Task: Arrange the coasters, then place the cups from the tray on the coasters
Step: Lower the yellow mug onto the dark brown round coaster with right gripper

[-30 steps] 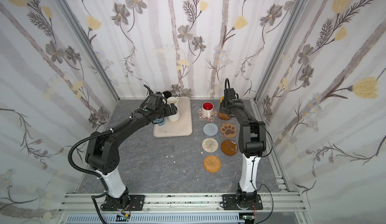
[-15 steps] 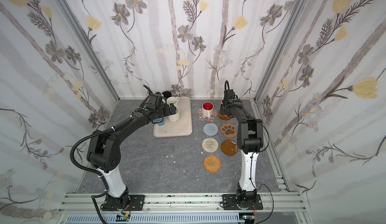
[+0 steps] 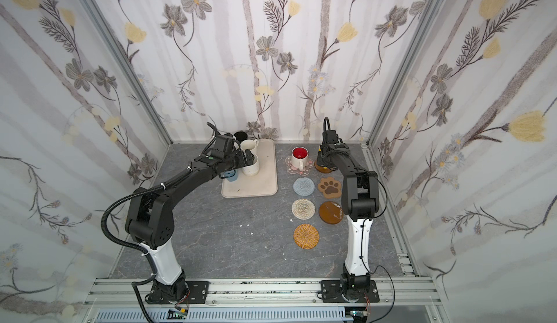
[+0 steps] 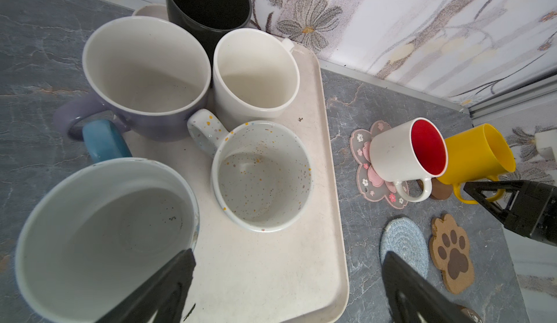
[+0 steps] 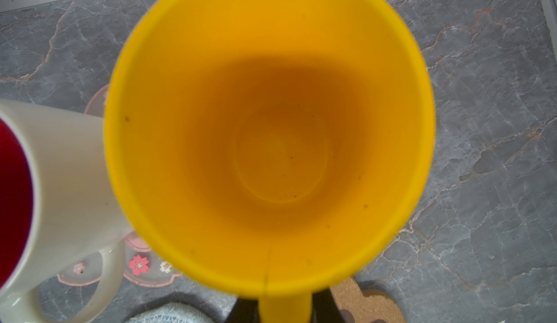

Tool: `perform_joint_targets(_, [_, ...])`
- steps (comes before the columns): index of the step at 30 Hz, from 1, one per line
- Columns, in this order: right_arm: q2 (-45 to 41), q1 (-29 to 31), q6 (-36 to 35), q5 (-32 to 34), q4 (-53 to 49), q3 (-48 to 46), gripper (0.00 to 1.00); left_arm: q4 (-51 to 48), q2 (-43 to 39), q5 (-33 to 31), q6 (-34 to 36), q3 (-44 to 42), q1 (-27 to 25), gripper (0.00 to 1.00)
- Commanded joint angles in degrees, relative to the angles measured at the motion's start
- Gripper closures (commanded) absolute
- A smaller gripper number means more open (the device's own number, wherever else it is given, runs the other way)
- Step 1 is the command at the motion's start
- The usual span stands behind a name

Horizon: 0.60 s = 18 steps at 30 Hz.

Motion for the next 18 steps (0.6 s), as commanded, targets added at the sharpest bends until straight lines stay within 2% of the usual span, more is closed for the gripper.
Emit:
perform_joint_targets(1, [-1.4,0.0,0.0,0.8,3.2,-1.0,1.0,-0.1,-0.8,-0.2,0.3,0.4,0.0,0.0])
perform_joint_targets(18, [-3.9,0.6,0.9,0.2,4.8,-5.5,1.0,-0.2,-2.5,-0.2,0.2,-0.7,0.0,0.0])
